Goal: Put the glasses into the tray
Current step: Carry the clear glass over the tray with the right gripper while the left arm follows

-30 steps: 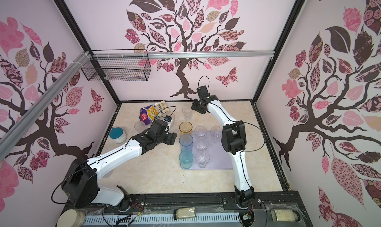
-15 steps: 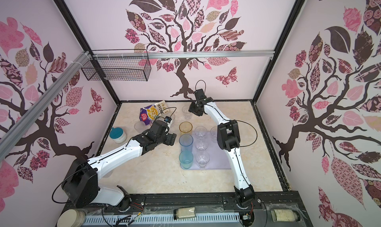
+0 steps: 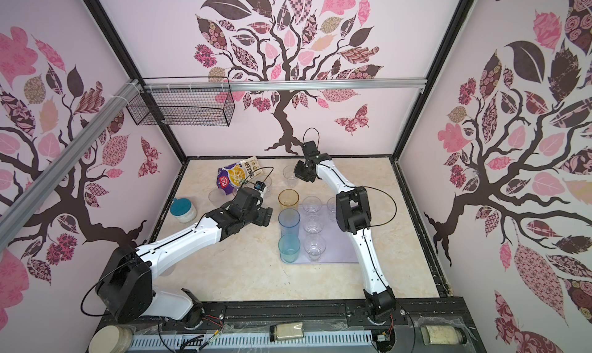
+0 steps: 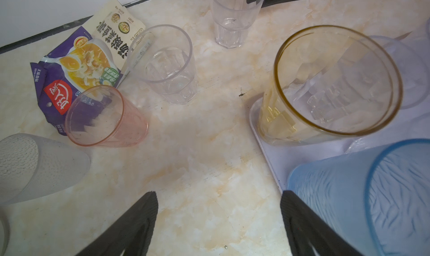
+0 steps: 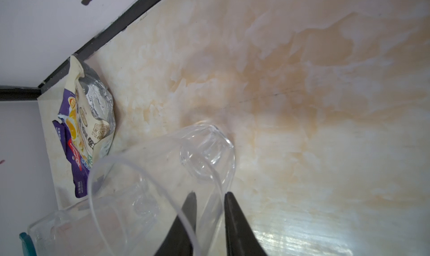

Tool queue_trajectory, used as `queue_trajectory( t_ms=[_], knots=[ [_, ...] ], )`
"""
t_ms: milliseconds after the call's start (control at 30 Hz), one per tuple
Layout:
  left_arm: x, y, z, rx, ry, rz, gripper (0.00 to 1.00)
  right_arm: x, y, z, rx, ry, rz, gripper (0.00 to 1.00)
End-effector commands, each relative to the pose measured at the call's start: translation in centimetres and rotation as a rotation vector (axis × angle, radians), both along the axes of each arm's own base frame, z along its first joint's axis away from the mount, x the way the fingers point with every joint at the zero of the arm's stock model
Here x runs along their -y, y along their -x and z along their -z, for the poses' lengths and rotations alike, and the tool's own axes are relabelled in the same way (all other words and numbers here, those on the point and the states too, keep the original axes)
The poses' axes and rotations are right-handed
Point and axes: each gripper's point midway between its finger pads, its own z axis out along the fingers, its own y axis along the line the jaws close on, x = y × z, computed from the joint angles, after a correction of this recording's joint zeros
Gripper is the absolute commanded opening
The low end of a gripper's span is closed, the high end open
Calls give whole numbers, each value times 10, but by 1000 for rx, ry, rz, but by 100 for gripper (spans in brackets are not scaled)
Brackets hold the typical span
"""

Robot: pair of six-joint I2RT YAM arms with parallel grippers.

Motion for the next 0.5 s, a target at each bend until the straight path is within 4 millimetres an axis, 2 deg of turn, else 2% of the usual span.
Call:
queue_trajectory(
  t_ms=[0, 67, 100, 133, 300, 467],
  knots=[
    [-18, -9, -18, 20, 45, -57, 86, -5, 1, -25, 30, -9, -19, 18],
    [-27, -13, -29, 6, 104, -92, 84, -4, 3, -29, 33, -8, -28, 14],
    [-30, -15, -34, 6, 121, -102, 84, -4, 4, -52, 69, -17, -31, 13],
    [-32, -15, -40, 7, 131, -109, 84, -3, 5, -60, 82, -15, -34, 12],
    [-28, -13, -56, 11, 151, -89, 83, 2, 13, -96, 138, -2, -53, 10],
    [-23, -14, -86, 51, 183, -54, 84, 16, 31, -135, 191, 51, -71, 10]
  ],
)
